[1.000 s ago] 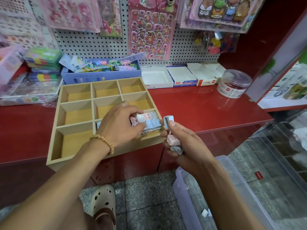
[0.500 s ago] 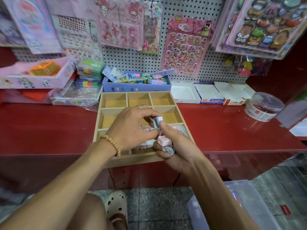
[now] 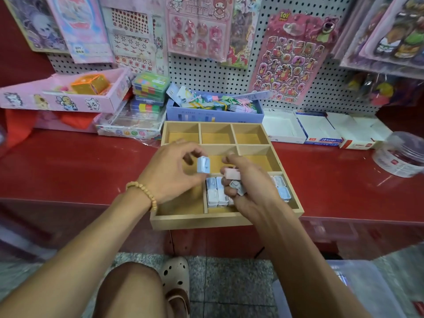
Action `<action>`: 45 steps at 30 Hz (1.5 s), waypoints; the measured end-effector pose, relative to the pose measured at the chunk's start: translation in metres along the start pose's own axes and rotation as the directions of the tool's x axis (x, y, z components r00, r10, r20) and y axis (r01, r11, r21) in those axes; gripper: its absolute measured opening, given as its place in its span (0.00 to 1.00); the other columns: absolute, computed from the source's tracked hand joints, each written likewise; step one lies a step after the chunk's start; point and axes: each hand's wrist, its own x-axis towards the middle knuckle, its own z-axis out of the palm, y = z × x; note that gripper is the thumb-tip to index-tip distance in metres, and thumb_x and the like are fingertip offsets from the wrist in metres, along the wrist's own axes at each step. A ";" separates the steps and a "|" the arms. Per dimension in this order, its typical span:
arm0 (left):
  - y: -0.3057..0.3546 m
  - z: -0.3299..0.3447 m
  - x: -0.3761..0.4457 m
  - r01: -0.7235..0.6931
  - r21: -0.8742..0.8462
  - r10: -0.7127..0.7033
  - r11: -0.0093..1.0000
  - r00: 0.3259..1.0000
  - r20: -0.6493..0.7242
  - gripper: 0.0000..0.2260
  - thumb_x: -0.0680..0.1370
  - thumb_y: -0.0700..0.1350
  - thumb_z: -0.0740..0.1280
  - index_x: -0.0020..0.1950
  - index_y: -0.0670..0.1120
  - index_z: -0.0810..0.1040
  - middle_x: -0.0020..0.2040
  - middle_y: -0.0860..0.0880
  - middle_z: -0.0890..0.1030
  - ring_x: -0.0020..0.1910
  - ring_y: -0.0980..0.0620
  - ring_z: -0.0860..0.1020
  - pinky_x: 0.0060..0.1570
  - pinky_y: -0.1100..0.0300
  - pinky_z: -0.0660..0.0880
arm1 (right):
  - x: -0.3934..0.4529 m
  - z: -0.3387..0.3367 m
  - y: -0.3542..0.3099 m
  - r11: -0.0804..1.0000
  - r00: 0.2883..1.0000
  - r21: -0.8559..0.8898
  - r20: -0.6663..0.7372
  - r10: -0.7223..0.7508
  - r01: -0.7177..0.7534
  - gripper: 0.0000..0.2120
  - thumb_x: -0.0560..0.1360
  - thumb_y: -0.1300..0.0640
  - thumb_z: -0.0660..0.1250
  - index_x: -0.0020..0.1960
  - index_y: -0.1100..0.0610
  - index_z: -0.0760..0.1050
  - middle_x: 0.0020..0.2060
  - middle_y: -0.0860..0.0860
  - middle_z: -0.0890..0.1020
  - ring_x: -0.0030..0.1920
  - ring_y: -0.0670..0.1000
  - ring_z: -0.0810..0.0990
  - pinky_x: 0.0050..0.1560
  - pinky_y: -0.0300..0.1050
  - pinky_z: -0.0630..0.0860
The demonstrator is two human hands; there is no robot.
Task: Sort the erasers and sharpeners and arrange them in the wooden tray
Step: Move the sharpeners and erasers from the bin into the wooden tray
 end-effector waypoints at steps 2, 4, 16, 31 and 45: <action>-0.014 0.000 -0.004 0.055 0.157 -0.063 0.986 0.997 0.052 0.14 0.66 0.49 0.78 0.49 0.55 0.81 0.44 0.57 0.75 0.40 0.57 0.74 0.44 0.61 0.72 | 0.003 -0.007 -0.003 0.998 0.997 0.063 -0.074 0.014 -0.010 0.07 0.79 0.55 0.67 0.45 0.58 0.75 0.32 0.52 0.75 0.24 0.46 0.69 0.19 0.36 0.61; -0.022 0.004 -0.010 0.075 0.311 -0.122 0.947 0.983 0.134 0.14 0.68 0.51 0.77 0.51 0.56 0.80 0.41 0.58 0.75 0.41 0.56 0.74 0.46 0.57 0.74 | 0.005 -0.014 -0.002 0.996 0.994 0.089 -0.110 0.025 -0.015 0.07 0.80 0.55 0.67 0.46 0.58 0.75 0.32 0.52 0.75 0.23 0.46 0.70 0.19 0.36 0.61; -0.027 0.021 -0.012 -0.054 0.665 -0.154 0.745 0.956 0.250 0.18 0.73 0.63 0.67 0.58 0.56 0.79 0.49 0.55 0.83 0.51 0.52 0.79 0.58 0.55 0.68 | 0.000 -0.014 0.006 0.997 0.989 0.068 -0.143 0.038 -0.028 0.04 0.78 0.58 0.68 0.49 0.59 0.76 0.34 0.54 0.75 0.25 0.47 0.70 0.21 0.37 0.63; -0.017 0.034 -0.012 0.035 0.628 -0.120 0.777 0.988 0.093 0.12 0.78 0.56 0.66 0.58 0.54 0.78 0.50 0.49 0.83 0.52 0.46 0.79 0.49 0.57 0.72 | -0.007 -0.011 0.009 0.998 0.997 -0.060 -0.074 -0.024 0.020 0.04 0.80 0.59 0.66 0.51 0.59 0.78 0.38 0.55 0.77 0.30 0.48 0.72 0.27 0.40 0.65; 0.007 0.029 -0.011 0.112 -0.421 -0.084 0.900 0.993 0.082 0.09 0.68 0.43 0.78 0.45 0.50 0.82 0.37 0.55 0.75 0.32 0.57 0.70 0.37 0.58 0.72 | 0.000 0.004 0.012 0.958 0.989 -0.252 0.090 -0.122 0.141 0.09 0.83 0.58 0.59 0.51 0.58 0.77 0.36 0.53 0.80 0.29 0.46 0.74 0.28 0.39 0.66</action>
